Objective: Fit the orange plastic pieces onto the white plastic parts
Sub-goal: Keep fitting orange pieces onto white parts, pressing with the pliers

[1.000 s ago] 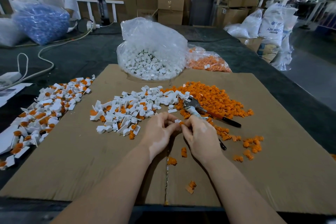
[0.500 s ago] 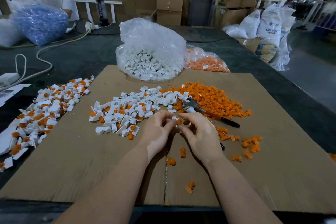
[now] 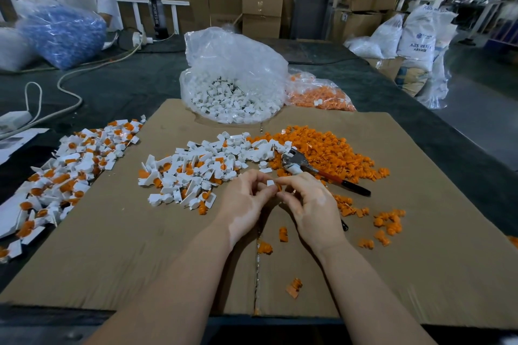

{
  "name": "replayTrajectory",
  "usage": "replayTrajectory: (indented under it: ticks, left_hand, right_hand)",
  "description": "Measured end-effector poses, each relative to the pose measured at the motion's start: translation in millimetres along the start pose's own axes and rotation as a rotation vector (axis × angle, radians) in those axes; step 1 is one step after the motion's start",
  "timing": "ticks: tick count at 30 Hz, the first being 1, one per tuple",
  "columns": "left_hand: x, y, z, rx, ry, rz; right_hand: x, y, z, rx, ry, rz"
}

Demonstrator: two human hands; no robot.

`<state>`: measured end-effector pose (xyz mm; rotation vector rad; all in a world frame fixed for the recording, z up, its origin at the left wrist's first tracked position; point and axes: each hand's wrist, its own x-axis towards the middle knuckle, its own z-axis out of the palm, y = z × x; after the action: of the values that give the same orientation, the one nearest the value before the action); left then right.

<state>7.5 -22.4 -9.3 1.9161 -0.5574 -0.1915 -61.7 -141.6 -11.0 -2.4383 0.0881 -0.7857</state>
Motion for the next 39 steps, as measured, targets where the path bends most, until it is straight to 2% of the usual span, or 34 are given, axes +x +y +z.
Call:
replayTrajectory:
  ticks: [17,33,39]
  left_hand:
    - [3.0,-4.1,0.8,-0.005,0.015,0.012]
    - [0.6,-2.8,-0.7,0.020,0.000,0.023]
    - [-0.1,-1.1,-1.0,0.007,-0.002,0.032]
  right_hand:
    - [-1.9,0.0,1.3,0.015,0.035,0.001]
    - [-0.7,0.4,-0.4,0.029,-0.006,0.011]
    - [-1.6,0.6,0.0,0.030,0.073,0.008]
